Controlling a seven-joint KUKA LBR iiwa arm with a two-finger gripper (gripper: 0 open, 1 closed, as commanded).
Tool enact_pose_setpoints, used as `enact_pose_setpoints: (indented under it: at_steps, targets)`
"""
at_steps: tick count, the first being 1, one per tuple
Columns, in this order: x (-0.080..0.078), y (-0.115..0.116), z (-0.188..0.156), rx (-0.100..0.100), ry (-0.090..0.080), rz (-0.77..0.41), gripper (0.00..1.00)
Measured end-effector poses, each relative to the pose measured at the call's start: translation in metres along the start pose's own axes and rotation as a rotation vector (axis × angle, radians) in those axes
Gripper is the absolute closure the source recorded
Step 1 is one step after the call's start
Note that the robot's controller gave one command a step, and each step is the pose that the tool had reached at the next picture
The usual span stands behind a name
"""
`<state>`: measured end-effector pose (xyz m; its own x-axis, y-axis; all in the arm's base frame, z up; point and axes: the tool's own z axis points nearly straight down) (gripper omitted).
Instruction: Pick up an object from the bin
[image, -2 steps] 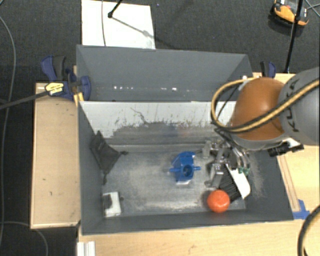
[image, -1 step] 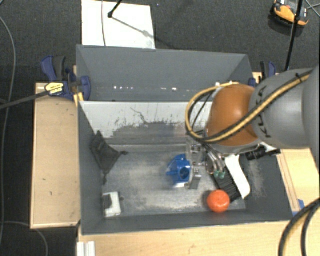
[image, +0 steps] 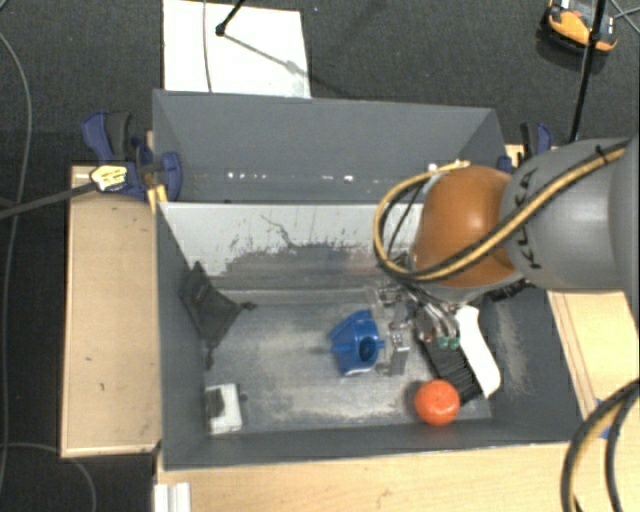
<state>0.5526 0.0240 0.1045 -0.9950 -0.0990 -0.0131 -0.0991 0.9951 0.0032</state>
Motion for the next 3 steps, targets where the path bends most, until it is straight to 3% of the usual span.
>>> enact_pose_setpoints:
  at_steps: [1, 2, 3]
  targets:
    - [-0.023, 0.004, 0.012, 0.011, -0.020, 0.193, 0.00]
    - [-0.022, 0.047, 0.025, -0.001, -0.002, 0.262, 0.00]
    - [-0.029, 0.057, 0.031, 0.010, -0.012, -0.001, 0.00]
